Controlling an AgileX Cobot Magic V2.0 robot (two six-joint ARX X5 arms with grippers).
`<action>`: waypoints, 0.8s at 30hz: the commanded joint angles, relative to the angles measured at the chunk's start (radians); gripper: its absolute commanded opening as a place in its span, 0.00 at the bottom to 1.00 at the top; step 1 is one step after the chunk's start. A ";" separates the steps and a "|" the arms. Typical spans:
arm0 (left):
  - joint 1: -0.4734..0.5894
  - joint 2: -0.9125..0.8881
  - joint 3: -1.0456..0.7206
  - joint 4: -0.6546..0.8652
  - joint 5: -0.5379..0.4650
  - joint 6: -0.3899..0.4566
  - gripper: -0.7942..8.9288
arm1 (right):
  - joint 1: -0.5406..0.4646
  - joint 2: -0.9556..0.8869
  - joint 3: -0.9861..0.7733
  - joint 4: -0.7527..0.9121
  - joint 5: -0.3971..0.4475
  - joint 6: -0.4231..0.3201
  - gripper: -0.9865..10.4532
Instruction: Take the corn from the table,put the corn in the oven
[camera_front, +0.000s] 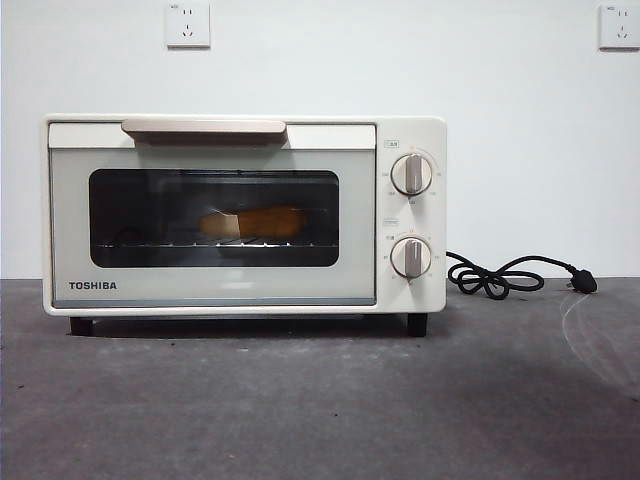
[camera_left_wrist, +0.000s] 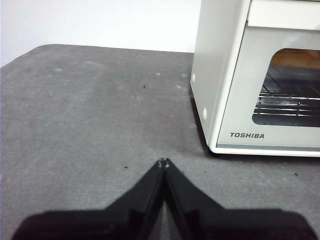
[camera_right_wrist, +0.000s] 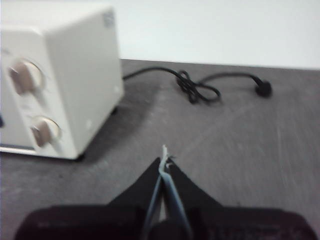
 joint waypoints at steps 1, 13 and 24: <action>-0.003 0.000 -0.006 0.006 0.005 -0.003 0.08 | -0.004 -0.084 -0.060 0.016 0.016 0.063 0.09; -0.003 0.000 -0.005 0.006 0.005 -0.003 0.08 | -0.003 -0.251 -0.105 -0.165 0.040 0.063 0.09; -0.003 0.021 -0.005 0.006 0.005 -0.003 0.08 | -0.003 -0.242 -0.102 -0.166 0.043 0.062 0.09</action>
